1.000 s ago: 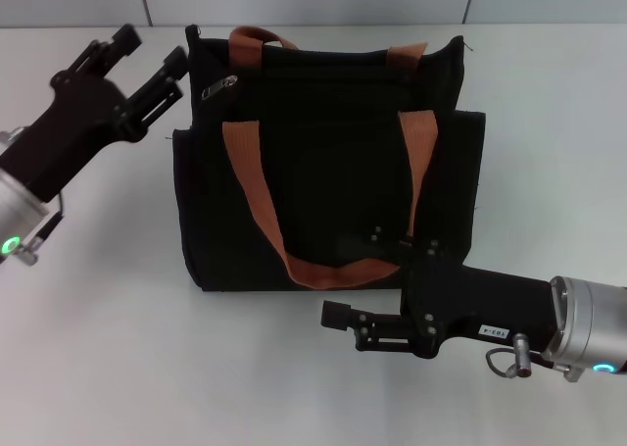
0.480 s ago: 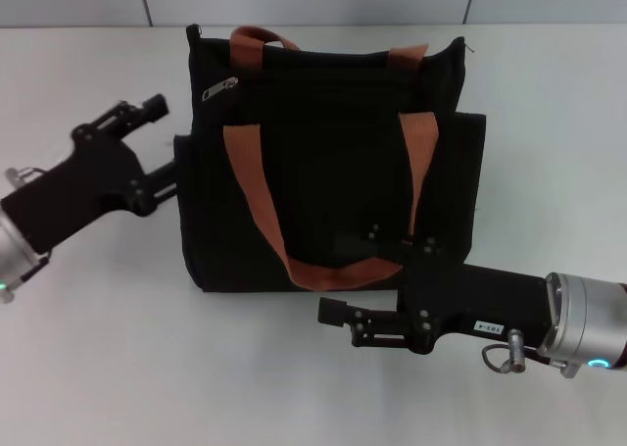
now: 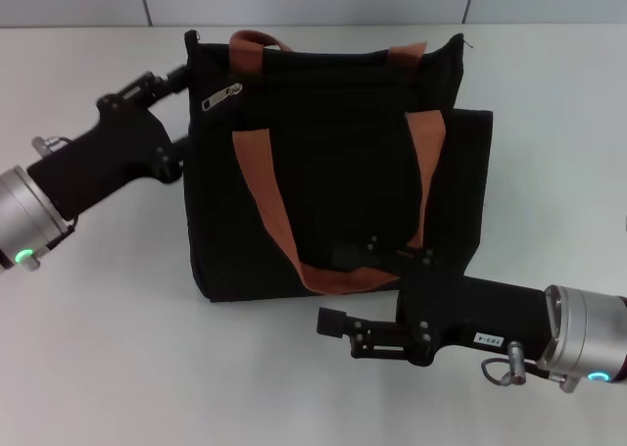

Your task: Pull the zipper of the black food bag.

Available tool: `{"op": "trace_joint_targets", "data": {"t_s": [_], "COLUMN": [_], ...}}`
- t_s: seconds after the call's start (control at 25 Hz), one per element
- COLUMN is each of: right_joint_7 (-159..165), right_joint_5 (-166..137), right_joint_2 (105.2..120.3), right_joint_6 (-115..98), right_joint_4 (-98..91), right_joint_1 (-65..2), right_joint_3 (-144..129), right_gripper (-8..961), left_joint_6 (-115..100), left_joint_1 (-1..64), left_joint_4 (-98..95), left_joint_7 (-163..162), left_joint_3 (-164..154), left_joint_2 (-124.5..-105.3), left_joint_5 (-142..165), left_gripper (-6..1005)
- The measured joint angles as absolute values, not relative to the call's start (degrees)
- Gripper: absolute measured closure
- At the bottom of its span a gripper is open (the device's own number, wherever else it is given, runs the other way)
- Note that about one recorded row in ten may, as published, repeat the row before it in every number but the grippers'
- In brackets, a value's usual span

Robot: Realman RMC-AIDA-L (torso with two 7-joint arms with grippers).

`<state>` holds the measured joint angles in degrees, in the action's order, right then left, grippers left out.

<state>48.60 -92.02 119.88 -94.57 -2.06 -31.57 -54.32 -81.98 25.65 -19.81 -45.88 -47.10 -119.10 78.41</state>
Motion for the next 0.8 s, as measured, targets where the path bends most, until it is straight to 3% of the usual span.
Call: {"op": "trace_joint_targets", "data": {"t_s": [0.8], "right_joint_7": [48.6], "right_joint_5": [-92.0], "right_joint_2": [119.88], "right_joint_6": [-94.0], "right_joint_4": [-1.8], "right_joint_1": [-31.5], "right_joint_3": [-54.3], "right_gripper": [116], "left_joint_6": [-87.2], "left_joint_1": [24.3], "left_joint_4": [-15.8], "left_joint_7": [-40.0], "left_joint_3": [-48.8], "left_joint_2": [-119.12], "left_joint_5": [71.1], "left_gripper": [296]}}
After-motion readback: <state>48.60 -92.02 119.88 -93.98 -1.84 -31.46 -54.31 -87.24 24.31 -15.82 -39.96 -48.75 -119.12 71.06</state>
